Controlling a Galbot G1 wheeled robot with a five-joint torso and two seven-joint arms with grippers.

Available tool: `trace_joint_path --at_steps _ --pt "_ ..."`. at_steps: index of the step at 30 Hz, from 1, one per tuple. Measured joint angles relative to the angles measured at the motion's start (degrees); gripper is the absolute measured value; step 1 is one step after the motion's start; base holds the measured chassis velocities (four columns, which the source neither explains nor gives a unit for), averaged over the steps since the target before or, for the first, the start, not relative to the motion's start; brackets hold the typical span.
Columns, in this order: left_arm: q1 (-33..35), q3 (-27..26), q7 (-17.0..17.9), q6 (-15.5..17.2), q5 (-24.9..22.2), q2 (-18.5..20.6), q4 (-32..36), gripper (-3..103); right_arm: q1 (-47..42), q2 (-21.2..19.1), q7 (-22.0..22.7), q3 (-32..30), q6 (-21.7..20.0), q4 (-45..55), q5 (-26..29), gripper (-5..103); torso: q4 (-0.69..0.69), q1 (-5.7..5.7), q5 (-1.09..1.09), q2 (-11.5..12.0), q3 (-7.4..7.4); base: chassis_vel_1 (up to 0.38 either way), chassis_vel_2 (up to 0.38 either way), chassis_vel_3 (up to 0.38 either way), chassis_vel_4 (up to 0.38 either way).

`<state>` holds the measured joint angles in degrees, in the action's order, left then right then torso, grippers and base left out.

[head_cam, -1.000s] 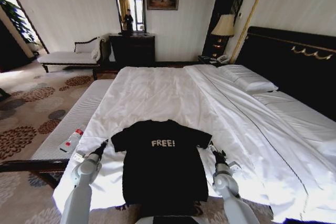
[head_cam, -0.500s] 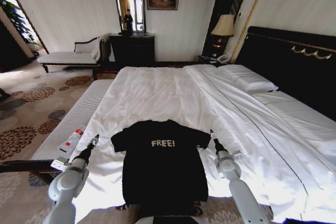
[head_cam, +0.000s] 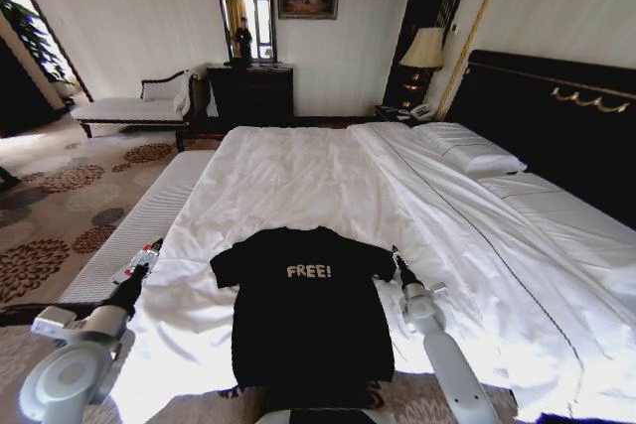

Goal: Fold the clothes on the bed.

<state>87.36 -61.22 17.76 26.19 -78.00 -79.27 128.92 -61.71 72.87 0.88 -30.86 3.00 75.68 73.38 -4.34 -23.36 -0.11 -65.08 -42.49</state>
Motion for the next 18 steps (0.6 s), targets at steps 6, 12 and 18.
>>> trace_joint_path --at_steps 6,12,18 --pt "-0.3 0.5 0.4 0.3 0.0 0.3 1.2 100 0.6 -0.1 -0.1 0.0 0.4 -1.0 -0.1 44 0.0 0.0 0.01 0.0 0.0 0.0 0.0 0.0 0.0" --pt "-0.9 0.7 0.9 0.4 -0.2 0.6 2.4 100 0.1 0.3 -0.8 0.3 0.4 -0.2 -0.8 22 0.0 0.0 0.01 0.0 0.0 0.0 0.0 0.0 0.0" --pt "-1.9 0.6 1.6 0.5 -1.2 0.8 4.2 100 -0.1 0.4 -1.1 0.8 0.4 0.2 -1.5 3 0.01 -0.01 0.01 0.0 0.0 0.0 0.0 0.0 0.0"
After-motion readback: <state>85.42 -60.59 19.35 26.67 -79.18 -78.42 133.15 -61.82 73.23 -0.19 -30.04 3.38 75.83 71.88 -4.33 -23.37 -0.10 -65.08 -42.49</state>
